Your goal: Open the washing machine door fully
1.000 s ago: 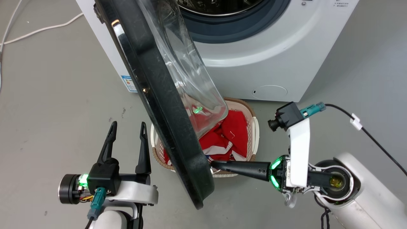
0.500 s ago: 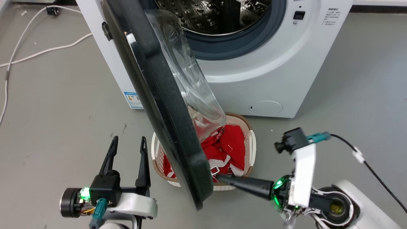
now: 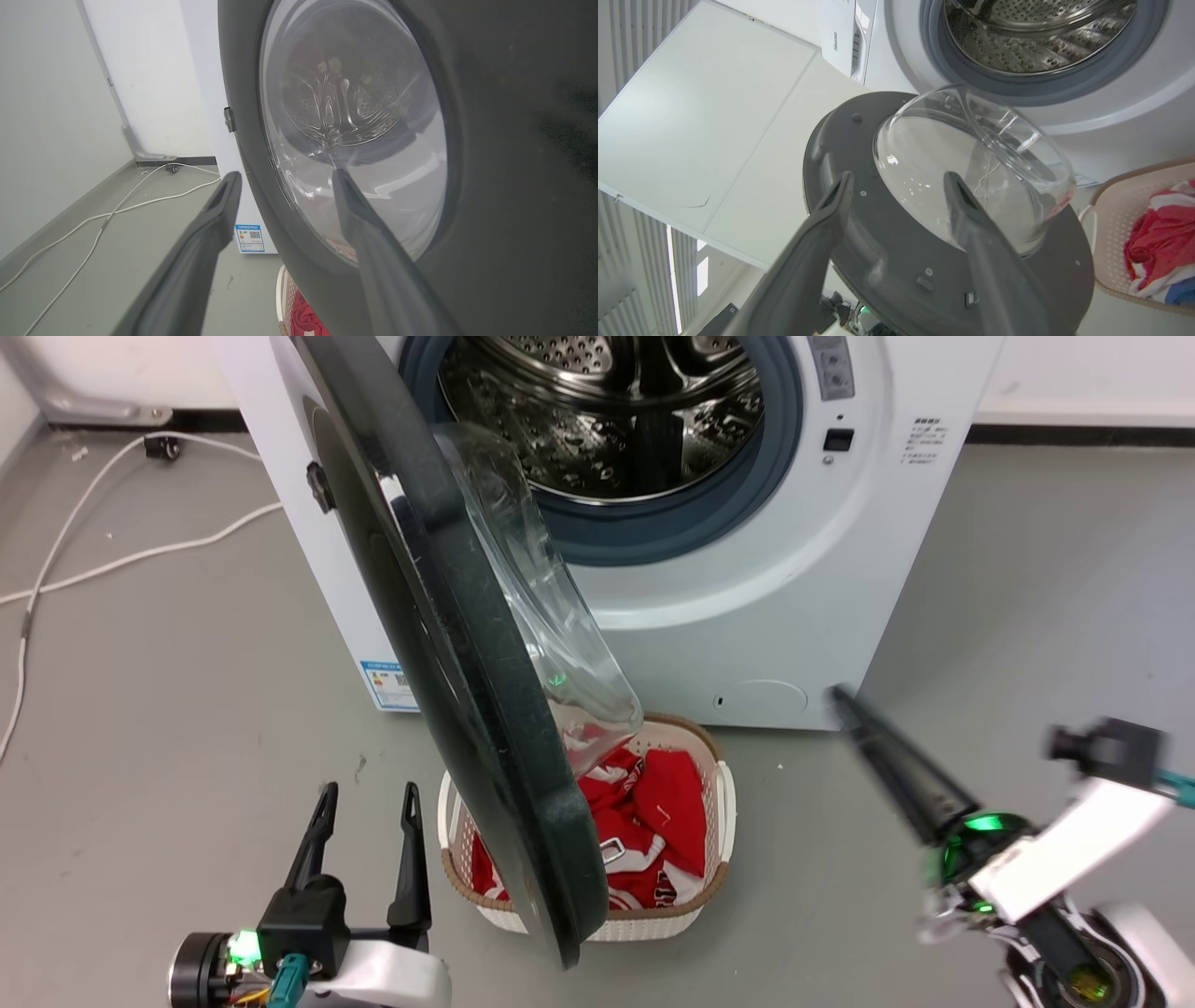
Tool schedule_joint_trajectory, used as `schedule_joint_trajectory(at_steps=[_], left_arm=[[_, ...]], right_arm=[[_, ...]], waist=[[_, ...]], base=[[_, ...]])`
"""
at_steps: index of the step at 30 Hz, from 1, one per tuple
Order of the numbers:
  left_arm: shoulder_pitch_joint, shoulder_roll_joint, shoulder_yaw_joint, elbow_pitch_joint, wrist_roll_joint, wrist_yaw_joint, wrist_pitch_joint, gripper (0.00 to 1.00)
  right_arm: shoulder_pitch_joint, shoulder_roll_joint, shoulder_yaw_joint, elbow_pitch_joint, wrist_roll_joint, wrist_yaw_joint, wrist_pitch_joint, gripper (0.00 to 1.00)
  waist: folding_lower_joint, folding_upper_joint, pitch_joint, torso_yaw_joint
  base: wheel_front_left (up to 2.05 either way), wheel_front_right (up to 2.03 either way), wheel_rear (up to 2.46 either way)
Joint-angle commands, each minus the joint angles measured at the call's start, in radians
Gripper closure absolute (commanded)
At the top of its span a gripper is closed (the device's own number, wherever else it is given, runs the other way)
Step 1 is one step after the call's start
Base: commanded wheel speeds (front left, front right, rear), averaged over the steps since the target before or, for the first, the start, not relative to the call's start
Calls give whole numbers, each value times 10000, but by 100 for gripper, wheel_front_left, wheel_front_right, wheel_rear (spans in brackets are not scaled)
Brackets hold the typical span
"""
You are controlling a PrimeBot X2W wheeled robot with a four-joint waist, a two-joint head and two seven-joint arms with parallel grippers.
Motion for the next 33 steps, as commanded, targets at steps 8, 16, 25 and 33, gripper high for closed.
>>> schedule_joint_trajectory(at_steps=[8, 16, 25, 33], left_arm=[[474, -5, 106, -54, 57, 30, -28, 0], [605, -5, 186, -97, 80, 31, -28, 0], [618, -4, 178, -87, 93, 2, -26, 0], [635, -5, 84, -40, 21, 55, -28, 0]], right_arm=[[785, -36, -858, 559, -5014, 25, -3702, 0], [1463, 1391, -3042, 27, -10595, 24, -3915, 0], [2535, 2658, -3808, -319, -14415, 13, -3918, 0], [3316, 3122, -4190, -269, -15194, 13, -3920, 0]], waist=[[1, -1, -464, -163], [1, -1, -602, -262], [1, -1, -699, -224], [1, -1, -767, -146]], base=[[0, 0, 0], [0, 0, 0], [0, 0, 0], [0, 0, 0]])
